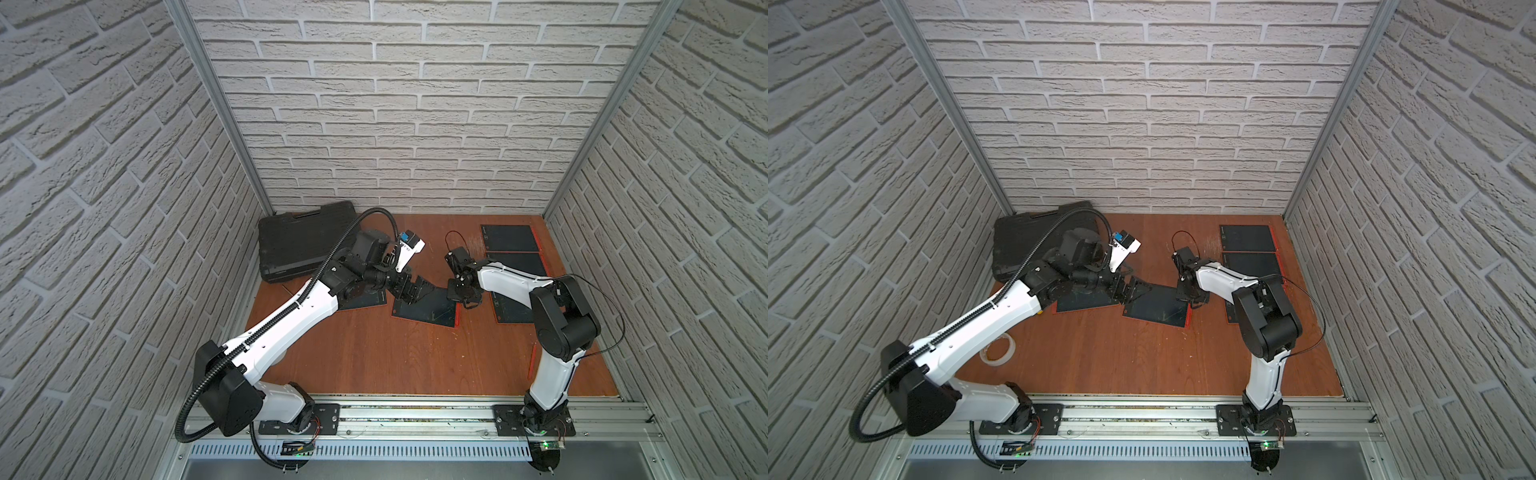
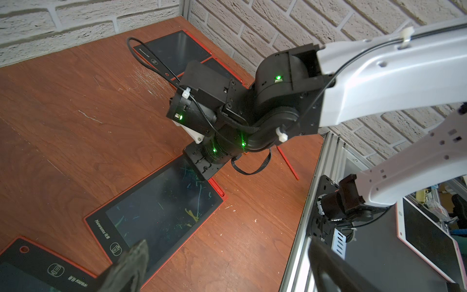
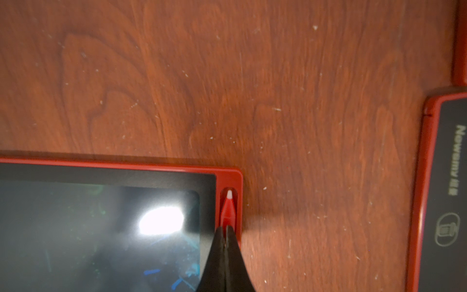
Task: Place the stylus back onto the writing tablet
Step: Adjust the stylus on the writing tablet, then move the writing tablet to the center of the board.
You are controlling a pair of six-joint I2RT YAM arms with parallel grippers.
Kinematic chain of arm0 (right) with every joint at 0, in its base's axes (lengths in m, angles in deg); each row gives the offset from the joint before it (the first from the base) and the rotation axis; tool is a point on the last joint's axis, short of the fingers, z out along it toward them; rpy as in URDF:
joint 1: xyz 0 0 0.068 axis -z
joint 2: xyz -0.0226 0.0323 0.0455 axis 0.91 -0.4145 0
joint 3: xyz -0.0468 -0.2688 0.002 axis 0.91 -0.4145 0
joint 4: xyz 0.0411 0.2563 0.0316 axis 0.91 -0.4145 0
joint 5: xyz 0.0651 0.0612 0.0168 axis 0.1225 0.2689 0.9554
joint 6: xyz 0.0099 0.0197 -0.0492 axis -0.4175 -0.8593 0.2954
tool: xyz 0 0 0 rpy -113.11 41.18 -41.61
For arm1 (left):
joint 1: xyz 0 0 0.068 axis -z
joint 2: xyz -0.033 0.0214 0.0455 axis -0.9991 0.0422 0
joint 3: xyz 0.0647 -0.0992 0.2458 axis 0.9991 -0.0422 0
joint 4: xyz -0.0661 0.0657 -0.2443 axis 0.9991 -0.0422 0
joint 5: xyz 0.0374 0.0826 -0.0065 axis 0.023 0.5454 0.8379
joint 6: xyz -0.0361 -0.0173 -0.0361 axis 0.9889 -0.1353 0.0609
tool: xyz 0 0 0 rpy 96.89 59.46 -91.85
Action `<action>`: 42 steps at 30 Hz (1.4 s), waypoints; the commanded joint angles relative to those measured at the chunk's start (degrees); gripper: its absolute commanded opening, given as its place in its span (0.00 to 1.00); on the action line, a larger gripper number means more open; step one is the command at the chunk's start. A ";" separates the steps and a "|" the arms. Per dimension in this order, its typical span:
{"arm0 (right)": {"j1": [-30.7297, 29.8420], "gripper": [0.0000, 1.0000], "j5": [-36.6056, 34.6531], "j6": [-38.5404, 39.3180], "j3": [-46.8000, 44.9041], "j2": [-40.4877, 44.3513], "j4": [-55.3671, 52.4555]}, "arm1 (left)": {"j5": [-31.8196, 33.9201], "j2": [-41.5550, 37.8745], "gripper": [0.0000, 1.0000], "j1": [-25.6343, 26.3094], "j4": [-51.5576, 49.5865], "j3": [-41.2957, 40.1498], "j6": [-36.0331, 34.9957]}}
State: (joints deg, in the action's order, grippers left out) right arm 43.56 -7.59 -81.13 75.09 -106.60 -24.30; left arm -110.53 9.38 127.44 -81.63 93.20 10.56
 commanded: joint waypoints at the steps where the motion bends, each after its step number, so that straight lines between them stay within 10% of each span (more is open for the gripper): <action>1: 0.24 0.03 0.01 0.67 0.56 -1.39 0.30 | -0.35 -0.54 0.98 -0.30 0.65 0.97 -0.12; 17: -0.51 0.04 2.77 5.17 -6.27 17.42 -0.74 | 0.92 -1.67 0.98 -0.41 1.60 0.19 -0.57; 25: -1.07 0.29 5.96 9.78 -9.80 34.05 -3.50 | 7.86 1.26 0.98 -0.87 0.21 -0.29 -2.67; 35: -1.05 0.86 7.58 14.94 -10.68 50.35 -11.65 | 20.25 -1.15 0.98 -0.05 -6.42 -5.00 2.70; 42: -1.04 0.93 7.69 16.00 -7.75 58.27 -19.70 | 28.09 -4.52 0.98 2.07 -17.40 -10.03 7.31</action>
State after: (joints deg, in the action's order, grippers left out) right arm 42.79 -0.44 -66.38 65.30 -50.31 -39.44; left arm -87.36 7.20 128.42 -93.15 85.09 15.11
